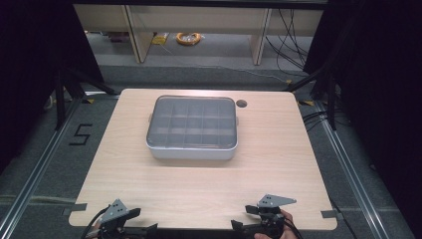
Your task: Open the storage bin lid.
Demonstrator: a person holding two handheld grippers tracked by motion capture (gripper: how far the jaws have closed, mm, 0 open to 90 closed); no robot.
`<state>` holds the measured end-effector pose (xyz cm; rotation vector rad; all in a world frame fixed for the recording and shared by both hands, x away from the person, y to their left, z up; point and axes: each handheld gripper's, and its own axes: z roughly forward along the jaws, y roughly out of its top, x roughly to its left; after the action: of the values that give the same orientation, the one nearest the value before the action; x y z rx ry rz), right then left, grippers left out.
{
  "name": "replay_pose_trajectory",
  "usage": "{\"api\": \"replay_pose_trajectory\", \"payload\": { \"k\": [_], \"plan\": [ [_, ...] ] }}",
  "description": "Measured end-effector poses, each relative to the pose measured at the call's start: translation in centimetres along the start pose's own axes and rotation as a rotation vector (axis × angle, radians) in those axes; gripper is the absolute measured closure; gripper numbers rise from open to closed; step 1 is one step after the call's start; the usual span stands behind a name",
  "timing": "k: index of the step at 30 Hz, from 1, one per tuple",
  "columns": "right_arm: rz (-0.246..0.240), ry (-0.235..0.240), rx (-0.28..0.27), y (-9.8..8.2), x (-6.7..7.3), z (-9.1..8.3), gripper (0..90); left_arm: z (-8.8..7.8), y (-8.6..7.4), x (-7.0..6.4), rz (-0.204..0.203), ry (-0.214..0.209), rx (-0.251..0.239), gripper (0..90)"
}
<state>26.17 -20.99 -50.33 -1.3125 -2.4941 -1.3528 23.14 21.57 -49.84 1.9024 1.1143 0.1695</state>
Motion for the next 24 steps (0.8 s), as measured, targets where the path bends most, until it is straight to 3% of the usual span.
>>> {"api": "replay_pose_trajectory", "payload": {
  "k": [8, 11, 12, 14, 15, 16, 18, 19, 20, 21, 22, 23, 24],
  "plan": [
    [0.005, -0.001, -0.004, 0.1, -0.1, -0.2, 20.8, -0.1, 0.0, 0.3, -0.014, 0.006, -0.015, 16.1],
    [0.034, 0.006, -0.006, 0.1, -0.1, -0.3, 20.9, -0.1, 0.0, 0.7, -0.025, 0.01, -0.021, 16.1],
    [0.016, 0.004, -0.01, 0.1, -0.4, -0.3, 20.9, -0.1, 0.1, 0.8, -0.027, 0.014, -0.015, 16.1],
    [0.062, 0.016, -0.018, 0.0, -0.3, -0.3, 21.2, -0.2, 0.1, 1.1, -0.03, 0.024, -0.014, 16.2],
    [0.038, 0.007, -0.031, 0.1, -0.7, -0.4, 21.4, -0.2, 0.1, 1.1, -0.03, 0.024, -0.014, 16.2],
    [0.095, 0.018, -0.032, 0.1, -0.5, -0.6, 21.8, -0.3, 0.1, 1.3, -0.037, 0.024, -0.019, 16.3],
    [0.063, 0.037, -0.063, 0.2, -1.0, -0.6, 22.8, -0.3, 0.1, 1.4, -0.044, 0.019, -0.024, 16.3],
    [0.089, 0.034, -0.059, 0.1, -0.9, -0.5, 22.8, -0.4, 0.2, 1.5, -0.041, 0.017, -0.02, 16.2],
    [0.072, 0.028, -0.066, 0.2, -1.1, -0.6, 22.9, -0.3, 0.2, 1.5, -0.05, 0.016, -0.031, 16.3],
    [0.116, 0.051, -0.073, 0.1, -0.9, -0.5, 22.9, -0.3, 0.2, 1.5, -0.05, 0.015, -0.023, 16.3],
    [0.086, 0.05, -0.08, 0.1, -1.3, -0.5, 22.9, -0.3, 0.2, 1.5, -0.056, 0.016, -0.033, 16.3],
    [0.092, 0.055, -0.082, 0.2, -1.3, -0.6, 22.9, -0.2, 0.2, 1.5, -0.065, 0.014, -0.038, 16.2],
    [0.143, 0.061, -0.092, 0.2, -1.0, -0.6, 23.0, -0.3, 0.2, 1.6, -0.067, 0.011, -0.035, 16.2]
  ]
}}
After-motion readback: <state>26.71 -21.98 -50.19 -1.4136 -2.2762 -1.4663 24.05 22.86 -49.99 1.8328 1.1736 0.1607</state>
